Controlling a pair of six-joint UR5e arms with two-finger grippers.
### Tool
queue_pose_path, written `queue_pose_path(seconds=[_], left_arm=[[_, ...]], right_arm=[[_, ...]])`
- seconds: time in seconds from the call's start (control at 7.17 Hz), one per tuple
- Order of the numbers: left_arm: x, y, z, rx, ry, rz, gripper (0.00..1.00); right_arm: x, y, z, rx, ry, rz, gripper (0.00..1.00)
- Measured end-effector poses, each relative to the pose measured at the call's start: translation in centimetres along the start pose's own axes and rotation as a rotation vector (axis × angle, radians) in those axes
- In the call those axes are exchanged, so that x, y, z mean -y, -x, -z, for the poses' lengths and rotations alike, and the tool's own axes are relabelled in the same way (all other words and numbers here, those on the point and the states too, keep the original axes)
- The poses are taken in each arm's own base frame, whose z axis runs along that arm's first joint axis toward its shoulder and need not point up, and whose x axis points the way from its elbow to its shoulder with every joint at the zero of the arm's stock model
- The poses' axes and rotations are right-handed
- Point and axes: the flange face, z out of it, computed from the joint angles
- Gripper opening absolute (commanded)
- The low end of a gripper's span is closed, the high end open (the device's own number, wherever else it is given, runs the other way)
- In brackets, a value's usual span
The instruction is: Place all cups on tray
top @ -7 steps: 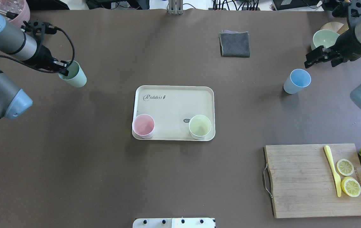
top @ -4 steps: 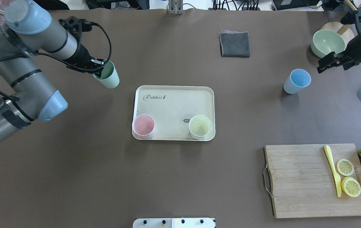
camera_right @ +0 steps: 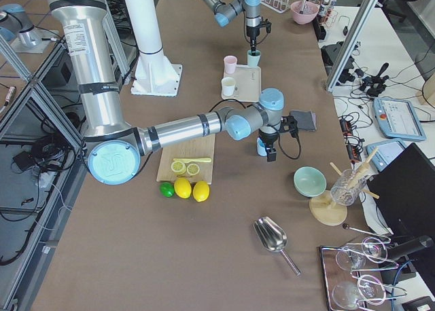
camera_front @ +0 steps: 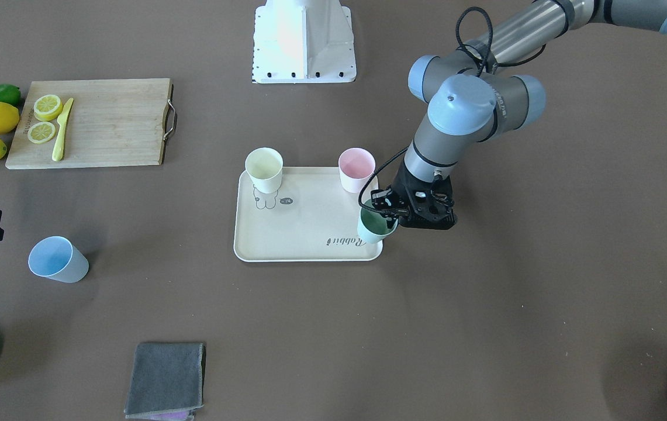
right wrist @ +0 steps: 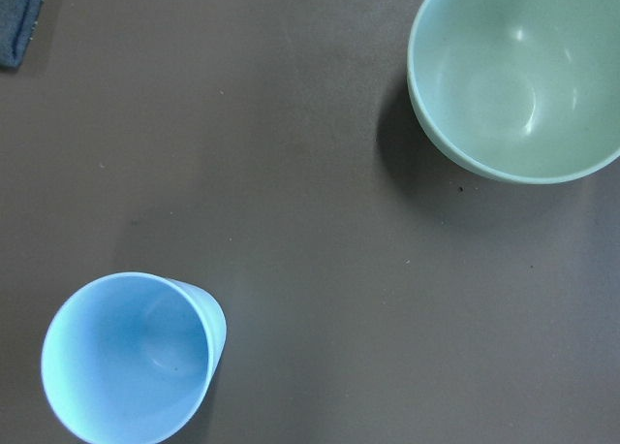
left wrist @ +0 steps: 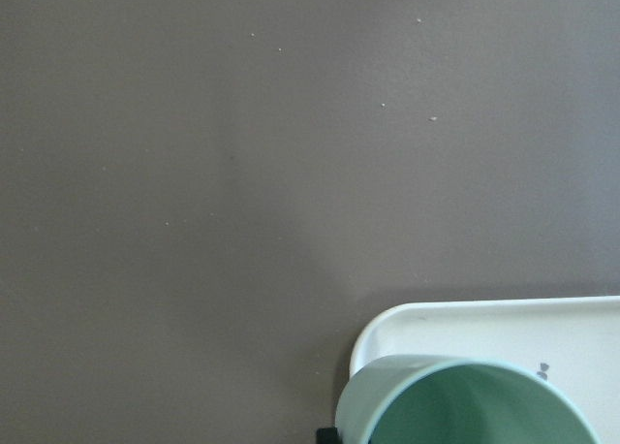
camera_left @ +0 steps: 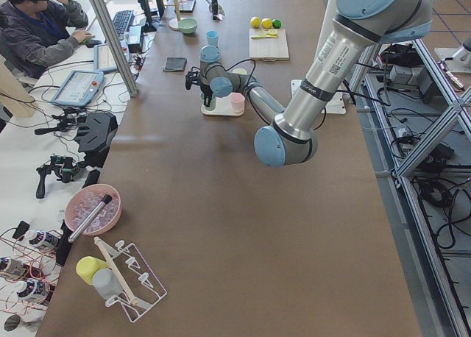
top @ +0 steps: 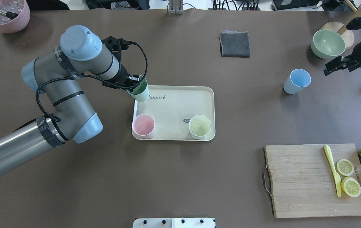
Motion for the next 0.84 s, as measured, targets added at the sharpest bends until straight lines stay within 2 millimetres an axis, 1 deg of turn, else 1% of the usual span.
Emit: queue_pose_path(seconds=[0.14, 0.28, 0.42, 0.56, 0.7, 0.84], left_arm=[[-0.7, -0.9, -0.4, 0.000, -0.005, 0.005, 0.21], [-1.2, -1.4, -0.7, 0.001, -0.009, 0.011, 0.84], [-1.5, -1.6, -0.9, 0.002, -0.016, 0.015, 0.98], [-1.6, -1.6, -0.9, 0.004, -0.029, 0.015, 0.98], [-1.6, -1.6, -0.1, 0.000, -0.050, 0.011, 0.98], [-1.3, -1.3, 1.7, -0.009, -0.067, 0.010, 0.98]], right_arm=[[0.0, -0.4, -0.4, 0.000, -0.001, 0.000, 1.00], [0.0, -0.5, -0.6, 0.000, -0.001, -0.002, 1.00], [0.1, -0.4, -0.6, 0.001, -0.002, -0.002, 1.00], [0.2, -0.3, -0.6, 0.001, -0.003, -0.003, 0.99], [0.2, -0.3, -0.8, 0.001, 0.000, -0.006, 0.98], [0.2, -0.3, -1.2, 0.000, 0.006, -0.015, 0.96]])
